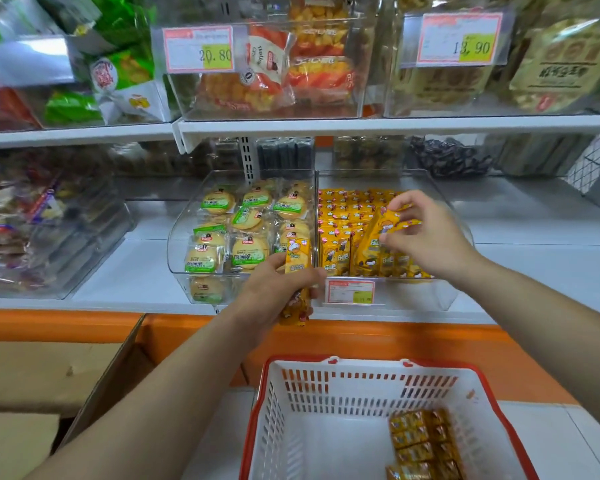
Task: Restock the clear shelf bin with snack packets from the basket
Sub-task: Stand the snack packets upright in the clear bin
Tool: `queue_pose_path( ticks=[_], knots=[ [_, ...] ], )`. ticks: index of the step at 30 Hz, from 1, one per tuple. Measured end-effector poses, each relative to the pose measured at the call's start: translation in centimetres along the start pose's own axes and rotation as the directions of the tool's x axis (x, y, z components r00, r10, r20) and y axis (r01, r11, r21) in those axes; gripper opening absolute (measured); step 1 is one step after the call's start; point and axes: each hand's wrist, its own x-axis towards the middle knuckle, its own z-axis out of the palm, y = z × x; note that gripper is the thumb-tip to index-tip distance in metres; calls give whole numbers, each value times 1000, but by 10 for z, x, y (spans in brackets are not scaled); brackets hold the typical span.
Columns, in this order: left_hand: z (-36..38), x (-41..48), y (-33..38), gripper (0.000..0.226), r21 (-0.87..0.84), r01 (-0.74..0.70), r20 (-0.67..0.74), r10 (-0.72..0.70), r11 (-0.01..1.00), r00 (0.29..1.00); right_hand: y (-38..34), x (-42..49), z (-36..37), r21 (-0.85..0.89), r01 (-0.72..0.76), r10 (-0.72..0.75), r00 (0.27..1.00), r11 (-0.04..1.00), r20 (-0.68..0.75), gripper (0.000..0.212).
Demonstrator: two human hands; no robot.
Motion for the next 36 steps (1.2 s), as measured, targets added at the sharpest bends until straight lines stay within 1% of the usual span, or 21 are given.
queue_pose_path(
  ticks=[2,4,10,11,14,15,17,20,21,23,24,25,27,29,30,32,35,36],
  knots=[
    [-2,4,-1,86,7,1,-19,-1,1000,1000,6,15,13,-144,40,-37,999,989,22,40],
    [-5,7,-2,85,22,-5,-31,6,1000,999,13,28,29,-225,31,-22,999,974,44,40],
    [-14,10,-2,79,122,-15,-38,20,992,999,29,48,67,-368,24,17,994,929,110,40],
    [-15,10,-2,73,135,-20,-38,25,991,999,32,49,71,-378,15,31,993,926,115,39],
    [-17,13,-3,42,166,-39,-33,45,985,998,36,49,77,-411,-18,73,990,911,118,39],
    [-17,14,-4,38,162,-45,-35,51,986,998,37,50,78,-421,-23,79,990,907,117,40],
    [-17,17,-5,43,153,-43,-41,50,987,998,37,49,77,-424,-29,89,988,905,124,42],
    [-15,18,-5,70,166,-38,-30,43,985,999,28,42,68,-439,-17,90,985,898,146,46],
    [-14,18,-6,75,170,-39,-24,44,985,999,24,37,62,-465,1,75,986,886,146,45],
    [-10,18,-6,75,176,-42,-23,47,983,999,14,25,46,-483,57,16,989,874,146,39],
    [-8,18,-6,71,182,-51,-20,55,982,998,9,16,38,-441,75,-8,989,894,151,33],
    [-4,18,-7,66,188,-64,-13,67,980,998,4,6,31,-352,71,-13,986,933,163,26],
    [5,16,-9,56,206,-98,16,97,974,995,-7,-17,20,-95,-11,33,971,995,237,14],
    [19,12,-11,48,214,-150,72,137,965,988,-18,-36,16,134,-130,81,944,982,319,11],
    [26,11,-13,46,211,-170,98,152,963,983,-22,-42,17,196,-176,102,934,965,342,10],
    [39,8,-16,48,208,-201,130,177,957,976,-28,-48,19,254,-231,126,920,939,370,11],
    [53,3,-17,51,238,-238,138,210,942,968,-28,-52,16,232,-211,110,918,950,382,29],
    [56,2,-18,51,240,-242,138,214,940,967,-27,-53,13,238,-205,99,915,949,391,31]
  ],
)
